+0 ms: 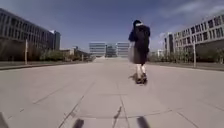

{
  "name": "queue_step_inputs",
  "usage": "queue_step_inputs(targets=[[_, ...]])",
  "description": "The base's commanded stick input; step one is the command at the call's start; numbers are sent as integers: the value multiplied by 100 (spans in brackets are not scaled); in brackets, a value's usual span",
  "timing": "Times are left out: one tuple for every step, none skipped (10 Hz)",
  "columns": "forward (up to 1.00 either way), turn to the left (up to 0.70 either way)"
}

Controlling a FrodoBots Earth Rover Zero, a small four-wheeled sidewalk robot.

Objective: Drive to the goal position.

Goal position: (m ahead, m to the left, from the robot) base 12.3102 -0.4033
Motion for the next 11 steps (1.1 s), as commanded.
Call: queue_step_inputs(targets=[[70, 0], [70, 0], [70, 0], [70, 0], [70, 0], [70, 0], [70, 0], [70, 0], [70, 0], [70, 0], [70, 0]])
